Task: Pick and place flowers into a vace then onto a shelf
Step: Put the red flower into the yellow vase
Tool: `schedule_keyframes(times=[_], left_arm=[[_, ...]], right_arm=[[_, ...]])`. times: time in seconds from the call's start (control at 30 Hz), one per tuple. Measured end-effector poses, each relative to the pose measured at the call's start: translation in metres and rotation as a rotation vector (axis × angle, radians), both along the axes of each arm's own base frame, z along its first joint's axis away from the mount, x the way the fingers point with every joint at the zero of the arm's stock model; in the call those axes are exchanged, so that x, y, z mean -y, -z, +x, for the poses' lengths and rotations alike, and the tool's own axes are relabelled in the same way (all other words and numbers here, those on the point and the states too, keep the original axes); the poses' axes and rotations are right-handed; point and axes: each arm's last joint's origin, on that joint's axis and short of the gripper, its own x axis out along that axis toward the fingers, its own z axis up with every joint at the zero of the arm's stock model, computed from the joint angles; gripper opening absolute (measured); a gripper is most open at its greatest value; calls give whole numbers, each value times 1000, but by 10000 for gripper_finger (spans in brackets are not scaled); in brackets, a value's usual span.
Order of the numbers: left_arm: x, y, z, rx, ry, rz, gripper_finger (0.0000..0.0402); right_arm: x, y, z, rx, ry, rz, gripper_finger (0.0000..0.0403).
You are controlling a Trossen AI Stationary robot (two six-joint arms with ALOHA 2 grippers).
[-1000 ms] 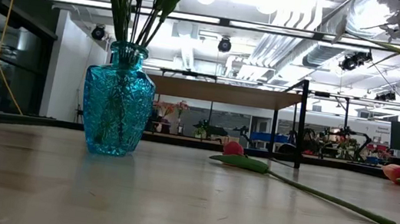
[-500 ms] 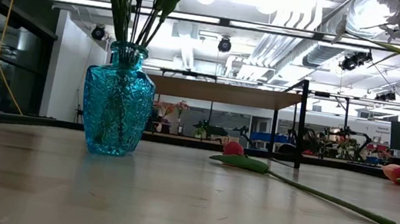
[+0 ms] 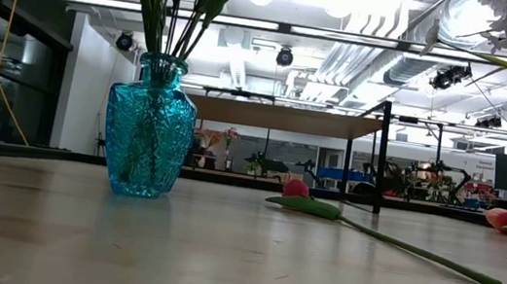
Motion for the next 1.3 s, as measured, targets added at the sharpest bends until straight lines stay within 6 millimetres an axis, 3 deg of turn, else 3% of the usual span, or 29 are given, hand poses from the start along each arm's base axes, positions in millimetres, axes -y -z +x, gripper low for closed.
schedule_keyframes(times=[0.13,0.27,0.47,0.73,1.07,1.3], left_arm=[[15,20,12,55,-22,-83,287],[20,39,30,86,-60,-138,287],[6,56,63,96,-134,-169,287],[-20,58,96,86,-166,-159,287],[-25,59,101,82,-164,-89,287],[-23,61,97,68,-158,-84,287]], right_arm=[[5,-6,-3,118,43,27,129],[11,-9,-4,128,60,61,130],[13,-10,-7,125,-44,104,130],[12,-10,-10,151,-198,116,130],[12,-10,-10,150,-212,122,131],[20,-12,-4,35,55,193,124]])
